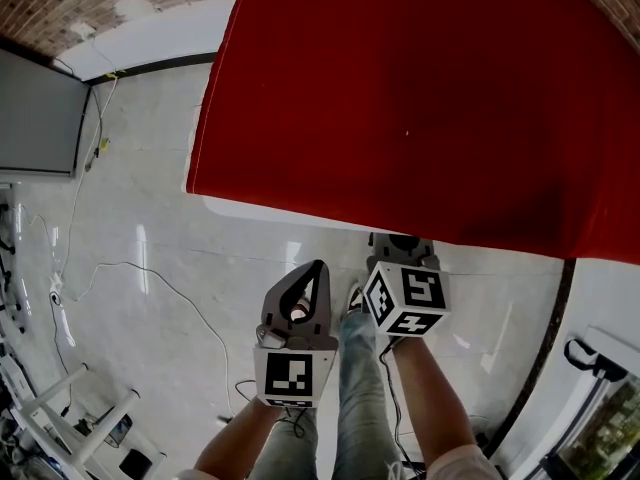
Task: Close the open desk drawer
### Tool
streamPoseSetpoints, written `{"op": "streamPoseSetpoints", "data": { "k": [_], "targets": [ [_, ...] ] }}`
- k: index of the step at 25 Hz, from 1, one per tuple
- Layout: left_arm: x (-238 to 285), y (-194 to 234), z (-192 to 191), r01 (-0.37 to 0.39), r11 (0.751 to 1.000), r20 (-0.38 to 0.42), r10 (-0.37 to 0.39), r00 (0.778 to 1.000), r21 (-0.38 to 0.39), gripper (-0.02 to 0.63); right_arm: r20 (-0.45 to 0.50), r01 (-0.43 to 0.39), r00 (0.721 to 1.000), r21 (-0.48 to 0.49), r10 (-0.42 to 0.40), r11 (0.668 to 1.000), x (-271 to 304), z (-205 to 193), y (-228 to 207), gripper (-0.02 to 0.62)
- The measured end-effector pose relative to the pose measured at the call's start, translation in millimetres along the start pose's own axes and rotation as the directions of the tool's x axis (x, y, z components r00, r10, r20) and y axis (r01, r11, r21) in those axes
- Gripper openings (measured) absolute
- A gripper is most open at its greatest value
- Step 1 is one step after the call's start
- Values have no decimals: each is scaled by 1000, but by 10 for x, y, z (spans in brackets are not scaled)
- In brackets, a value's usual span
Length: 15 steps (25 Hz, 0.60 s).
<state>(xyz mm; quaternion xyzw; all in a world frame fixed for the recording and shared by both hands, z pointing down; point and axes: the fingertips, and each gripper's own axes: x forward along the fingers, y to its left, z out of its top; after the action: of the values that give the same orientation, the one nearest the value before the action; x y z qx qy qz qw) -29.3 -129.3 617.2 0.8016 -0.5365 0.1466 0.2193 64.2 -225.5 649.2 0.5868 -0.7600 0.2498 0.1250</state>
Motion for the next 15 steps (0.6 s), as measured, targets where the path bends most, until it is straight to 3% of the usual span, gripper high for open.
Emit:
{"op": "streamPoseSetpoints", "data": {
  "k": [15],
  "targets": [
    [69, 46, -27, 1, 1000, 1, -1, 1000, -3, -2, 13, 7, 1000, -17, -7, 1000, 70, 30, -15, -2]
  ]
}}
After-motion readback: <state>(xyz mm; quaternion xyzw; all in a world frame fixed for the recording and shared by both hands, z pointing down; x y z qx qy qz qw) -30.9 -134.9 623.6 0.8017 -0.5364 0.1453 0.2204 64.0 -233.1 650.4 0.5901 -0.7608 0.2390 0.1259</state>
